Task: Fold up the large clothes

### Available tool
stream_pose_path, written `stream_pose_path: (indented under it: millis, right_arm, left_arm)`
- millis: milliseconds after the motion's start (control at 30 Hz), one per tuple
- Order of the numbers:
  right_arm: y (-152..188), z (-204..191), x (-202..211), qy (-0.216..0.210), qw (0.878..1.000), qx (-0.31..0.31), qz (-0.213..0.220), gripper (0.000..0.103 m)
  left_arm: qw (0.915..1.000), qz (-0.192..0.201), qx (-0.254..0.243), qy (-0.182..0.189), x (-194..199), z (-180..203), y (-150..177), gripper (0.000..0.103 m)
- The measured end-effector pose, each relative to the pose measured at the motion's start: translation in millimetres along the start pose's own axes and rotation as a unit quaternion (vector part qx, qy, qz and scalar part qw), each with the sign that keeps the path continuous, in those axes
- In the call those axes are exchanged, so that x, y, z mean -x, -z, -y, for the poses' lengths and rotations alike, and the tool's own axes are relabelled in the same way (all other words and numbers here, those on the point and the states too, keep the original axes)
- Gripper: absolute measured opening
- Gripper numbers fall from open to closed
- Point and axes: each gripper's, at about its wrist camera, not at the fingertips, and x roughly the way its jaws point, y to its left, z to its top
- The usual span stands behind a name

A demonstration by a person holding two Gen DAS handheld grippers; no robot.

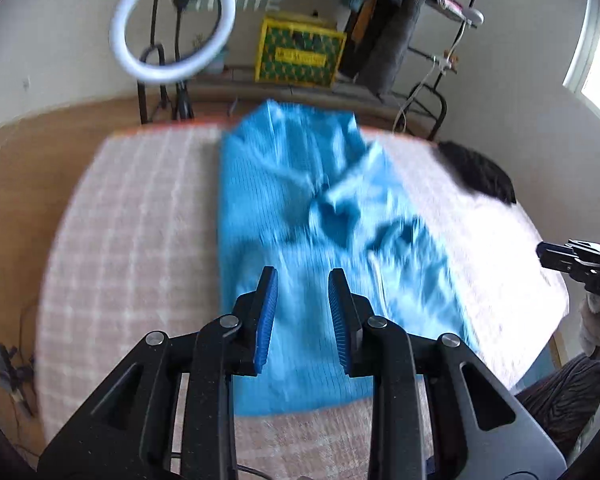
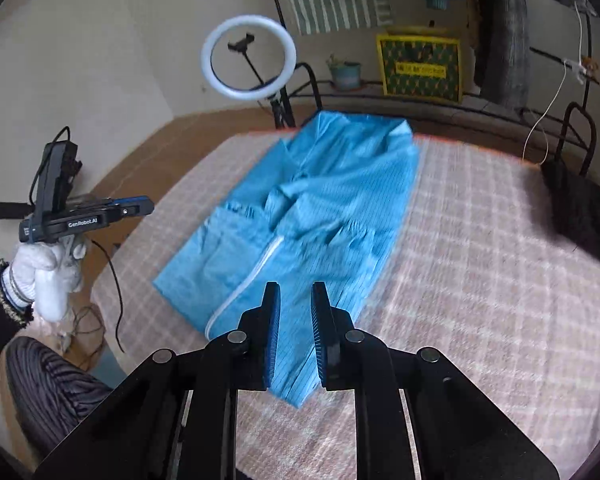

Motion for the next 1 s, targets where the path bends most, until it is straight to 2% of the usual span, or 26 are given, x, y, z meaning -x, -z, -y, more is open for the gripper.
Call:
stream_pose_path:
  millis: [33, 67, 100, 133, 167, 333, 367, 433, 500, 600, 667, 867, 900, 933, 967, 1000]
  right_arm:
    - [-11, 2, 13, 0.004, 1.000, 0.007, 0.010, 0.035]
    - [-22, 1, 20, 0.012, 1.000, 0.015, 0.016, 0.044]
    - [-33, 2, 29, 0.017, 0.999, 0.026, 0.022, 0.044]
    - [-45, 3, 36, 0.020, 0.999, 0.038, 0.027, 0.044]
    - [-59, 3, 41, 0.022, 0.998, 0.048, 0.029, 0.044]
    - [-121, 21, 51, 0.032, 0.996, 0.075, 0.031, 0.044]
    - [-135, 30, 48, 0.036, 0.996, 0.070, 0.033, 0.044]
    - [-160, 52, 39, 0.039, 0.997, 0.049, 0.038, 0.044]
    - [-180, 78, 19, 0.049, 0.998, 0.023, 0.040, 0.044]
    - [-193, 112, -32, 0.054, 0.998, -0.007, 0.027, 0.044]
    - [-192, 132, -72, 0.063, 0.998, -0.016, 0.009, 0.044]
    - [-152, 175, -169, 0.029, 0.997, -0.047, -0.046, 0.042]
    - [-144, 178, -182, 0.013, 0.997, -0.052, -0.053, 0.039]
    - [-138, 179, -194, -0.003, 0.997, -0.054, -0.062, 0.032]
    - [-132, 179, -208, -0.011, 0.996, -0.051, -0.073, 0.025]
    - [-128, 178, -218, -0.009, 0.996, -0.045, -0.079, 0.024]
  left_arm:
    - [0.9998, 0.020, -0.003, -0.003, 16, -2, -22, 0.026]
    - [0.9996, 0.029, -0.001, 0.000, 24, -5, -38, 0.029]
    - [0.9993, 0.035, 0.005, 0.007, 32, -10, -55, 0.033]
    - [0.9989, 0.042, 0.011, 0.020, 41, -15, -77, 0.046]
    - [0.9982, 0.052, 0.013, 0.027, 50, -19, -101, 0.049]
    - [0.9955, 0.094, -0.015, -0.002, 69, -29, -197, 0.049]
    - [0.9950, 0.098, -0.014, -0.007, 68, -32, -208, 0.049]
    - [0.9943, 0.106, 0.003, -0.001, 56, -44, -239, 0.049]
    - [0.9951, 0.099, 0.005, 0.000, 33, -53, -253, 0.049]
    - [0.9972, 0.074, 0.004, 0.003, -17, -60, -257, 0.049]
    - [0.9992, 0.040, -0.003, 0.001, -67, -67, -250, 0.049]
    - [0.9975, -0.061, -0.032, -0.016, -185, -91, -187, 0.049]
    - [0.9956, -0.085, -0.036, -0.015, -209, -97, -172, 0.049]
    - [0.9940, -0.101, -0.041, -0.015, -224, -99, -161, 0.049]
    - [0.9915, -0.119, -0.049, -0.021, -242, -100, -149, 0.048]
    - [0.9898, -0.129, -0.056, -0.024, -257, -99, -141, 0.048]
